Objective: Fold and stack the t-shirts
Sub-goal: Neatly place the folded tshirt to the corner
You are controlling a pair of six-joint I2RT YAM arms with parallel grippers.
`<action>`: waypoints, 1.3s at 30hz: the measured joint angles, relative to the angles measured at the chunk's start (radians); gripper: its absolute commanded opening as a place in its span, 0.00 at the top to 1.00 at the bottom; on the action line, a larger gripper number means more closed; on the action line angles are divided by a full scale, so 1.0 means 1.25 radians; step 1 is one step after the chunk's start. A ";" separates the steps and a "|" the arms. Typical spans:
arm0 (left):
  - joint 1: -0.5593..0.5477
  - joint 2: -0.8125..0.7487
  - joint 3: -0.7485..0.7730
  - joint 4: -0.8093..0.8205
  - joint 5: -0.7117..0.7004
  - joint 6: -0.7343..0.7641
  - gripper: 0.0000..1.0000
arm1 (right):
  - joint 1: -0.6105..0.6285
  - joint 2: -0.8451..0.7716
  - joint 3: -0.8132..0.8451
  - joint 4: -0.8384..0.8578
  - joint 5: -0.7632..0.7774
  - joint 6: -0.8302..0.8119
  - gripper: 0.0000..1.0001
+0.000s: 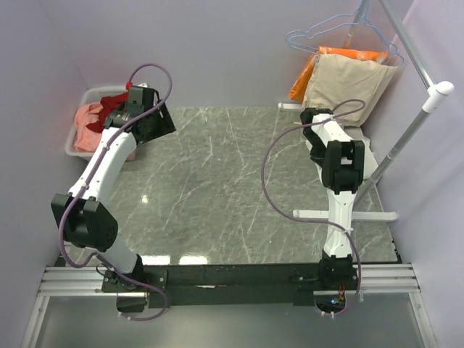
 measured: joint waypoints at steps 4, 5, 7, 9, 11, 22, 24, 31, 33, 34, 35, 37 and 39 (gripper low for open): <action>0.000 -0.004 -0.004 0.001 0.000 0.000 0.26 | 0.005 -0.047 -0.090 0.031 -0.023 -0.004 0.53; 0.000 -0.004 -0.005 0.001 0.000 0.000 0.26 | 0.005 -0.062 -0.107 0.035 -0.033 -0.006 0.52; 0.000 -0.004 -0.008 0.001 0.000 0.000 0.26 | 0.009 -0.079 -0.117 0.040 -0.049 -0.013 0.52; 0.000 -0.004 -0.008 0.001 0.000 0.000 0.26 | 0.013 -0.086 -0.110 0.046 -0.058 -0.019 0.52; 0.000 -0.004 -0.008 0.001 0.001 0.000 0.26 | 0.016 -0.083 -0.083 0.043 -0.067 -0.022 0.53; 0.000 -0.004 -0.008 0.002 0.000 -0.001 0.26 | 0.021 0.016 0.096 0.020 -0.065 -0.045 0.52; 0.000 -0.004 -0.008 0.001 0.000 -0.001 0.26 | 0.021 0.031 0.097 0.016 -0.064 -0.048 0.52; 0.000 0.003 -0.006 -0.001 0.000 -0.002 0.26 | 0.021 0.075 0.132 -0.007 -0.052 -0.063 0.52; 0.000 0.005 -0.006 -0.003 -0.001 -0.002 0.26 | 0.020 0.088 0.159 -0.017 -0.047 -0.064 0.52; 0.000 0.006 -0.006 -0.003 -0.001 -0.002 0.26 | 0.020 0.098 0.175 -0.023 -0.044 -0.066 0.52; 0.000 0.006 -0.006 -0.003 -0.001 -0.002 0.26 | 0.019 0.109 0.189 -0.028 -0.041 -0.066 0.52; 0.000 0.006 -0.005 -0.003 -0.001 -0.002 0.26 | 0.015 0.126 0.216 -0.043 -0.034 -0.067 0.52; 0.000 0.006 -0.005 -0.004 -0.001 -0.003 0.26 | 0.009 0.135 0.234 -0.056 -0.032 -0.066 0.52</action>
